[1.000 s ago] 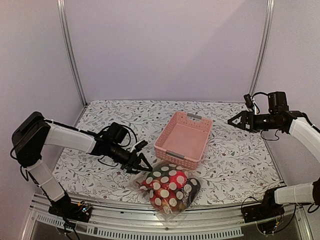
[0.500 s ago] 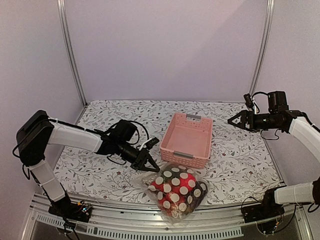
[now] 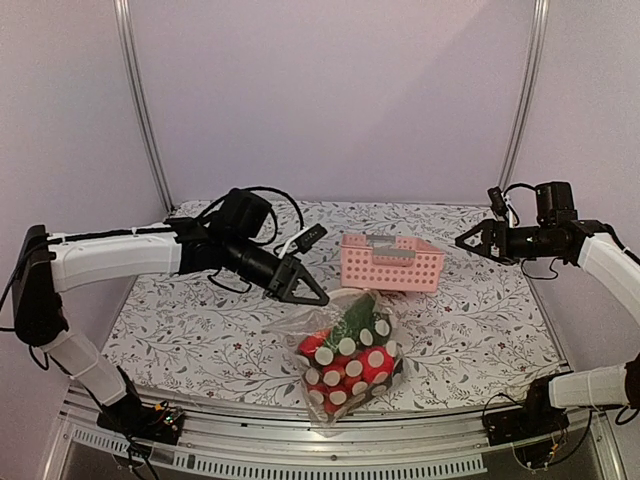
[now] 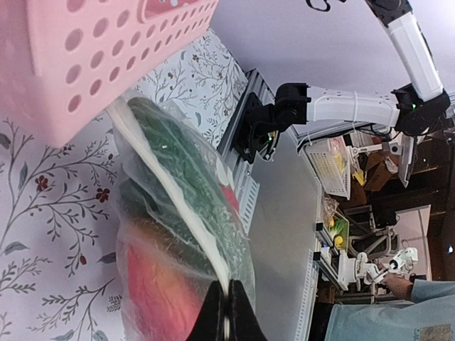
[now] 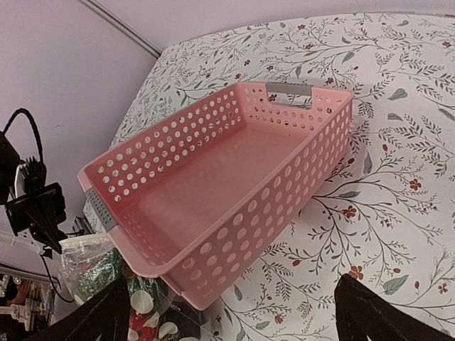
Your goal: Open the zip-top bag and remove the fake food
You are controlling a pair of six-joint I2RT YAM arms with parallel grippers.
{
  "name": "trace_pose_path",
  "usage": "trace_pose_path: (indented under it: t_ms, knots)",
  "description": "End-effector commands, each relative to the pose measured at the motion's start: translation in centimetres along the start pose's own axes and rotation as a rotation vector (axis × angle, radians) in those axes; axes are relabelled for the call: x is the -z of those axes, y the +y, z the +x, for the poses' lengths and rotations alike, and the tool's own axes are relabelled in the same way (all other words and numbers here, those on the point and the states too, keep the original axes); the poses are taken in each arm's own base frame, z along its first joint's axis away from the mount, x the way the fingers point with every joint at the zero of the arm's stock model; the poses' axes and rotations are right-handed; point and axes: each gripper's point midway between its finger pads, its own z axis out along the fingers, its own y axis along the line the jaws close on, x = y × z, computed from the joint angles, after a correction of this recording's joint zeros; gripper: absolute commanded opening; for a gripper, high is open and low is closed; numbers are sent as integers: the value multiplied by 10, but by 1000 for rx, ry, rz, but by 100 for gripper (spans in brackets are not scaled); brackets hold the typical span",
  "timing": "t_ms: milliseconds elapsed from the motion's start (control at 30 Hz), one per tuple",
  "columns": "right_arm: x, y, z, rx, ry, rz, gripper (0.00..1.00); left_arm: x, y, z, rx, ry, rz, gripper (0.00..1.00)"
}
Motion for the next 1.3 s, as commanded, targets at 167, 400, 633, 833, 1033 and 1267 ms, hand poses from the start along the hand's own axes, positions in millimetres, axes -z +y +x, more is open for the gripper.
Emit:
trace_pose_path:
  t_ms: [167,400,633,833,1033,1267]
  knots:
    - [3,6,-7,20,-12,-5,99,15,1,10,-8,59,-87,0]
    - [2,5,-5,19,-12,-4,99,37,-7,44,8,119,-78,0]
    - [1,5,-9,20,-17,-5,99,66,-45,4,-101,-77,-19,0]
    - [1,8,-17,33,-24,-14,99,101,-46,-36,-148,-164,-121,0]
    - [-3,15,-31,56,-39,-39,99,151,-27,-66,-113,-220,-301,0]
    - [-15,20,-46,73,-43,-67,99,207,9,-101,-35,-336,-544,0]
